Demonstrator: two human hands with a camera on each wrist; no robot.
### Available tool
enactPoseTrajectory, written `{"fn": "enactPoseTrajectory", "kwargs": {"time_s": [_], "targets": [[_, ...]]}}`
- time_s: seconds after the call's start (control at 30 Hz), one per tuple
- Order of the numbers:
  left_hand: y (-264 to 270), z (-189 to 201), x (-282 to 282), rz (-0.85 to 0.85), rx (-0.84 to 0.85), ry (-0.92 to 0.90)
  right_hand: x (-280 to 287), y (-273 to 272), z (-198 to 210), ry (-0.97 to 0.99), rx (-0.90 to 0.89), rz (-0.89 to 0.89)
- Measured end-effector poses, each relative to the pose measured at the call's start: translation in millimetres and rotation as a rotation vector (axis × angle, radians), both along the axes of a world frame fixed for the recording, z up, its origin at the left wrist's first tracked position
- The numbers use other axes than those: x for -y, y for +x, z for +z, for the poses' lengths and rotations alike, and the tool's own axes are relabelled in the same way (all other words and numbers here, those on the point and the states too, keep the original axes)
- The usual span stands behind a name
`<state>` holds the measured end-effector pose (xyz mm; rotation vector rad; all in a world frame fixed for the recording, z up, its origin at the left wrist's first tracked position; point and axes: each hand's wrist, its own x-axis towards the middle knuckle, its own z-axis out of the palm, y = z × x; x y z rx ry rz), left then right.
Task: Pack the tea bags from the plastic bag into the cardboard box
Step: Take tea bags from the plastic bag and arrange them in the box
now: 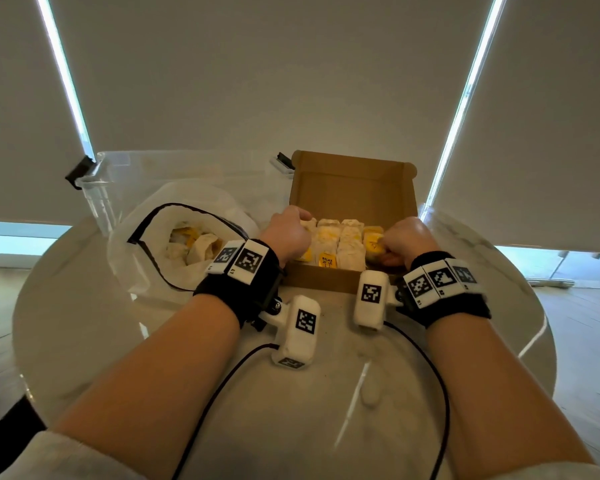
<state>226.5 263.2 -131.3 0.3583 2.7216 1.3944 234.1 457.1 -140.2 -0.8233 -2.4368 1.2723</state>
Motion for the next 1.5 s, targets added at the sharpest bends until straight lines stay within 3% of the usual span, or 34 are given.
{"fn": "enactPoseTrajectory", "kwargs": {"time_s": [0.27, 0.43, 0.53, 0.6, 0.7, 0.87, 0.97, 1.13, 1.27, 1.37, 1.5], "targets": [[3.8, 6.2, 1.6, -0.018, -0.038, 0.067, 3.4, -7.1, -8.3, 0.018, -0.141, -0.051], [17.4, 52.4, 38.4, -0.033, -0.353, 0.240, 8.8, 2.5, 1.5, 0.031, -0.074, -0.036], [22.7, 74.8, 82.9, 0.098, -0.464, 0.260, 17.2, 16.1, 14.9, 0.061, -0.195, -0.009], [26.5, 76.2, 114.3, 0.207, -0.465, 0.187, 32.5, 28.3, 23.1, 0.113, -0.280, 0.065], [28.5, 65.7, 152.8, 0.325, -0.337, -0.108, 73.4, 44.1, 34.6, 0.169, -0.377, 0.308], [30.2, 41.8, 170.4, 0.257, -0.082, -0.452, 157.7, 55.8, 47.8, 0.228, -0.448, 0.804], [26.7, 26.5, 172.3, 0.250, -0.066, -0.503, 196.7, 42.7, 44.6, 0.280, -0.346, 1.004], [29.9, 14.8, 168.1, 0.229, -0.045, -0.590, 229.5, 8.1, 40.8, 0.826, 0.081, 1.030], [29.8, 11.2, 164.9, 0.242, -0.043, -0.584, 240.5, -4.1, 42.1, 0.871, 0.293, 1.086], [28.9, 9.7, 165.3, 0.245, -0.047, -0.570, 243.9, -10.1, 39.0, 0.985, 0.294, 1.082], [28.0, 8.7, 165.4, 0.261, -0.051, -0.557, 248.6, -15.3, 38.6, 0.958, 0.327, 1.051]]}}
